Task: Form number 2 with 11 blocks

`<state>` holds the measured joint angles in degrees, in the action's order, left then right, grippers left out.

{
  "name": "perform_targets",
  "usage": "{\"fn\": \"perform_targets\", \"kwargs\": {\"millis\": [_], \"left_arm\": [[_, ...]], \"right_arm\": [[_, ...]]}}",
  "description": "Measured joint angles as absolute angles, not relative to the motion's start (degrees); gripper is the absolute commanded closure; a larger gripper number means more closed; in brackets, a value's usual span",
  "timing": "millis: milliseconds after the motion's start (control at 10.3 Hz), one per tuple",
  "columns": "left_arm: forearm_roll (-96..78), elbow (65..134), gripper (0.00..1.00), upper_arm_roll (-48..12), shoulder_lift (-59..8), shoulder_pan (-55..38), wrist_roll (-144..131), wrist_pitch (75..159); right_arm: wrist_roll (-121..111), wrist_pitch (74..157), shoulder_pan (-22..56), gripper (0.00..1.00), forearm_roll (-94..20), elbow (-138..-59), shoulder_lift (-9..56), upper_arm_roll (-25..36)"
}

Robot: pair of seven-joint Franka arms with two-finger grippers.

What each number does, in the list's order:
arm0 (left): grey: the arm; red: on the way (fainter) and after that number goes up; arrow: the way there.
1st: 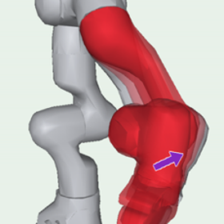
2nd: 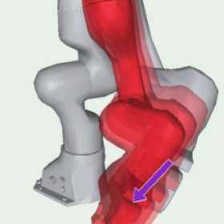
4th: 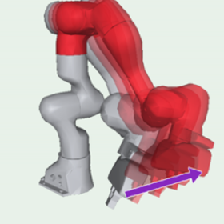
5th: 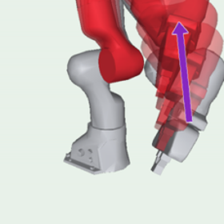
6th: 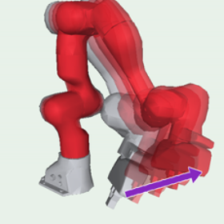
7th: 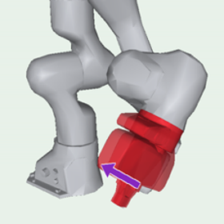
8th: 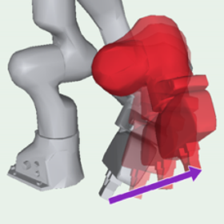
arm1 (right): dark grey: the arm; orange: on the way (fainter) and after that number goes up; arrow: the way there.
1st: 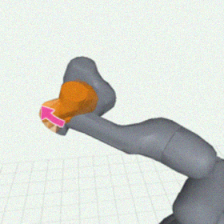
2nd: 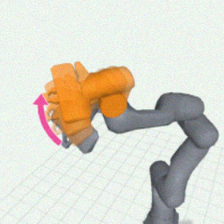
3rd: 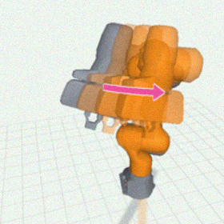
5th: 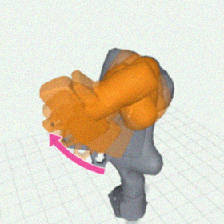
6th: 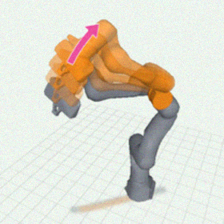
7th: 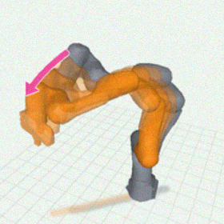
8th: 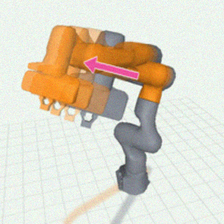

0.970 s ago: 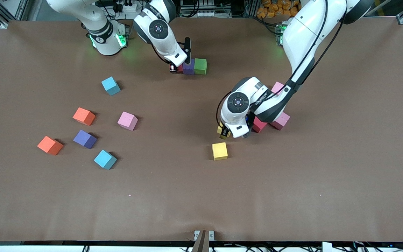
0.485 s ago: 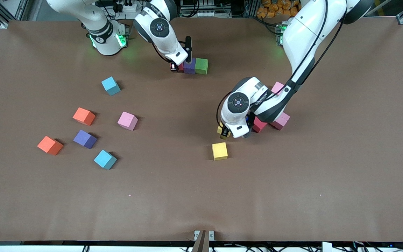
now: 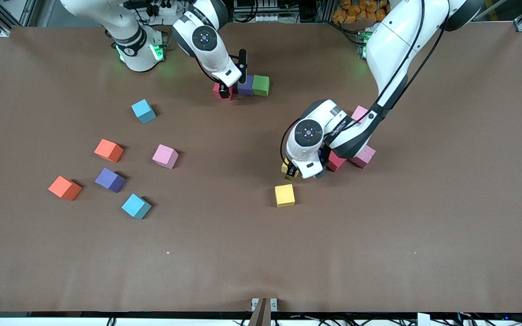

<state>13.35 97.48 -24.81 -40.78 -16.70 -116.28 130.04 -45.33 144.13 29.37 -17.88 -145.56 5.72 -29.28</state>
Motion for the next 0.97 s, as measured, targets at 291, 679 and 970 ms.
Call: {"fn": "perform_targets", "kwargs": {"millis": [291,679,970], "left_arm": [[13.3,97.5,0.0,-24.8,-40.8,-16.7,-116.3,130.0],[13.3,97.5,0.0,-24.8,-40.8,-16.7,-116.3,130.0],[13.3,97.5,0.0,-24.7,-40.8,-16.7,-116.3,130.0]], "right_arm": [[-45.3,141.5,28.7,0.0,-17.9,-145.4,5.7,-29.3],[-45.4,138.4,25.3,0.0,-17.9,-144.3,3.8,-29.2],[-45.4,137.6,19.2,0.0,-17.9,-144.2,-1.6,-29.0]]}}
